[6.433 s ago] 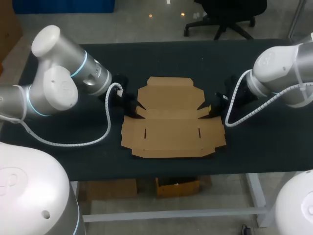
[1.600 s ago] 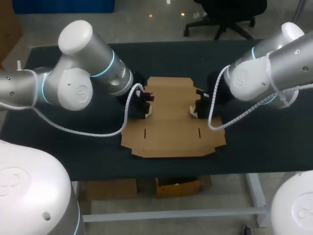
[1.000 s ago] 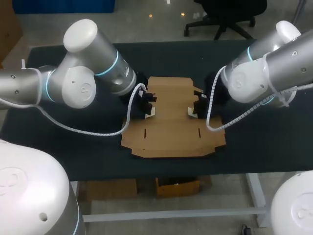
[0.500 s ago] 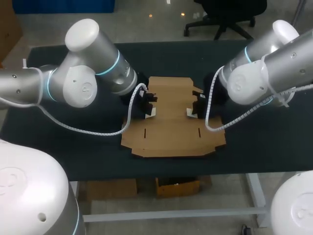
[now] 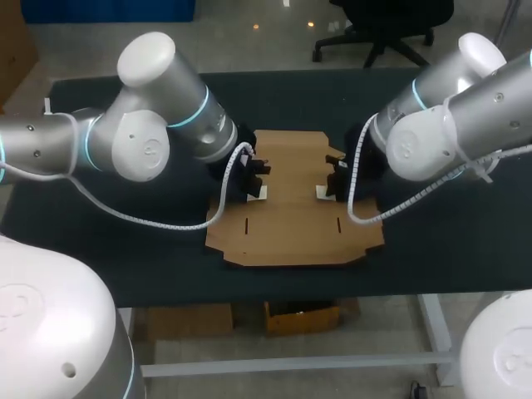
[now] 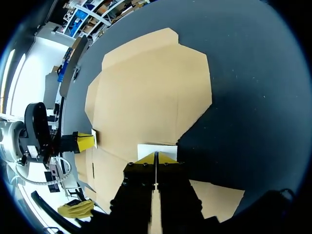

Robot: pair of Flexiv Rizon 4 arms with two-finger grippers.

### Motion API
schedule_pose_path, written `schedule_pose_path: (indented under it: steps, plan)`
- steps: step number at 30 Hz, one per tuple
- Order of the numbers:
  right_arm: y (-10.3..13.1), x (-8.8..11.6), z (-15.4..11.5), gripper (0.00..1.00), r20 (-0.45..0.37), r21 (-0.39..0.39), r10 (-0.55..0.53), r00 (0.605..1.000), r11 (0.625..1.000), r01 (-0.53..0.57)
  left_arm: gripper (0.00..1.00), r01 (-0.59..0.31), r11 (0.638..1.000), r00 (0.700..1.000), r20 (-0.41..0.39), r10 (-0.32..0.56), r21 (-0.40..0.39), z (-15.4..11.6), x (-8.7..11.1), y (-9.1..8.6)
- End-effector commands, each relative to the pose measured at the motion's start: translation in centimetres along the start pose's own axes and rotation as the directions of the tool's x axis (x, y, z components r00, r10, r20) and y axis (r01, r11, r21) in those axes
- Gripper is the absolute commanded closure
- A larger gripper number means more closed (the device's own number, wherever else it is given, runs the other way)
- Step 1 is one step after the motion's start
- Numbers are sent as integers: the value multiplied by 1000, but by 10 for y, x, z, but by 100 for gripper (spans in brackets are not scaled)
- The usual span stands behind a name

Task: Assemble the packaging by folding the flat box into shape, placing the metal phone stand inside, and closing the box properly

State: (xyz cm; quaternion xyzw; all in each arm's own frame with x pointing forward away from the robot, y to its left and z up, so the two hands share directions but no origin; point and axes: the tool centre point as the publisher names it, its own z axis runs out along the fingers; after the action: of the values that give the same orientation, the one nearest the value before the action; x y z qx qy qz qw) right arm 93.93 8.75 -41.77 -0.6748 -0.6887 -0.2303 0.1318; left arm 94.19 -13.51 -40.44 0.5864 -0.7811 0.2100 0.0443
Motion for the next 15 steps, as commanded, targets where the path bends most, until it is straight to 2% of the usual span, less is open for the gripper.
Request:
schedule_pose_path:
  steps: [1,15]
  plan:
    - [3,1,6,100,10,12,5,1000,1000,-6,100,5,1000,1000,16,-5,-3,5,3,-2]
    - [3,-3,13,100,44,36,39,998,999,-41,100,23,1000,999,45,-22,-7,10,3,-2]
